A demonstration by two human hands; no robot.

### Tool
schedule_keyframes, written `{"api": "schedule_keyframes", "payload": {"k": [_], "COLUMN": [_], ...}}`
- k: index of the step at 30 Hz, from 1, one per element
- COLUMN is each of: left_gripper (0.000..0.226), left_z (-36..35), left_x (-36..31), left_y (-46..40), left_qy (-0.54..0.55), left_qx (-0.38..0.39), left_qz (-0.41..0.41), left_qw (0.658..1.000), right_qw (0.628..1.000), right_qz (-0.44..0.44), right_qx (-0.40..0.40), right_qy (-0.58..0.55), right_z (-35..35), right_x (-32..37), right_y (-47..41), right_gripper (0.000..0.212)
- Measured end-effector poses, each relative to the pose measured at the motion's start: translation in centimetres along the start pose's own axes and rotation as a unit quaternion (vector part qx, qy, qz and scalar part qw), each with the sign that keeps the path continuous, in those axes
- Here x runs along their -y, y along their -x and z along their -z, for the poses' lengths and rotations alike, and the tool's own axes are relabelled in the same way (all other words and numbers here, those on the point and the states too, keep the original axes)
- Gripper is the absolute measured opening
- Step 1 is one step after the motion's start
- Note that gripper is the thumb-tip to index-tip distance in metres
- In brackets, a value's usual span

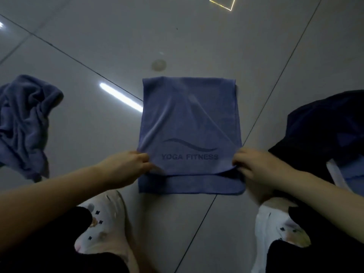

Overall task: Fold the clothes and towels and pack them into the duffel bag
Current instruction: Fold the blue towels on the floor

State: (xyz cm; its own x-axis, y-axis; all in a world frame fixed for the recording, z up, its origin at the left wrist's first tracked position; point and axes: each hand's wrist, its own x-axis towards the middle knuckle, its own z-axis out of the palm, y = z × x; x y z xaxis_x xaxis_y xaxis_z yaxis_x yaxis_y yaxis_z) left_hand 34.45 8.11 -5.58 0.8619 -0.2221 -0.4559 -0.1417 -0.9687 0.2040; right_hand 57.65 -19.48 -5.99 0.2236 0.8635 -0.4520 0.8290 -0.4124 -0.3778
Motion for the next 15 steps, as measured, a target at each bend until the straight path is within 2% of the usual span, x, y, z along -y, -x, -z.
{"api": "schedule_keyframes", "payload": {"k": [1,3,8,10,13,15], "left_gripper": [0.038,0.037,0.036,0.04,0.036,0.028], "left_z": [-0.6,-0.8,-1.4,-1.2,0.2,1.5], "left_x": [0.0,-0.3,0.2,1.4,4.1,5.8], "left_y": [-1.0,-2.7,-3.8,-4.0,-5.3,-6.2], "left_qy": [0.003,-0.025,-0.068,-0.07,-0.071,-0.049], "left_qx": [0.05,0.087,0.107,0.098,0.083,0.035], "left_qz": [0.018,0.023,0.043,0.054,0.121,0.16], "left_qw": [0.999,0.996,0.991,0.991,0.987,0.985], "right_qw": [0.999,0.993,0.992,0.995,0.997,0.996], "right_qz": [-0.007,-0.015,-0.026,-0.033,-0.037,-0.053], "right_qx": [0.043,0.086,0.077,0.061,0.032,0.012], "right_qy": [0.029,0.073,0.093,0.071,0.062,0.072], "right_z": [-1.0,-2.5,-3.2,-3.0,-1.9,-0.3], "right_x": [0.0,0.1,-0.5,-0.9,-1.7,-2.3], "right_y": [-0.8,-2.1,-3.5,-3.9,-5.7,-7.2], "right_gripper": [0.014,0.013,0.017,0.019,0.019,0.019]}}
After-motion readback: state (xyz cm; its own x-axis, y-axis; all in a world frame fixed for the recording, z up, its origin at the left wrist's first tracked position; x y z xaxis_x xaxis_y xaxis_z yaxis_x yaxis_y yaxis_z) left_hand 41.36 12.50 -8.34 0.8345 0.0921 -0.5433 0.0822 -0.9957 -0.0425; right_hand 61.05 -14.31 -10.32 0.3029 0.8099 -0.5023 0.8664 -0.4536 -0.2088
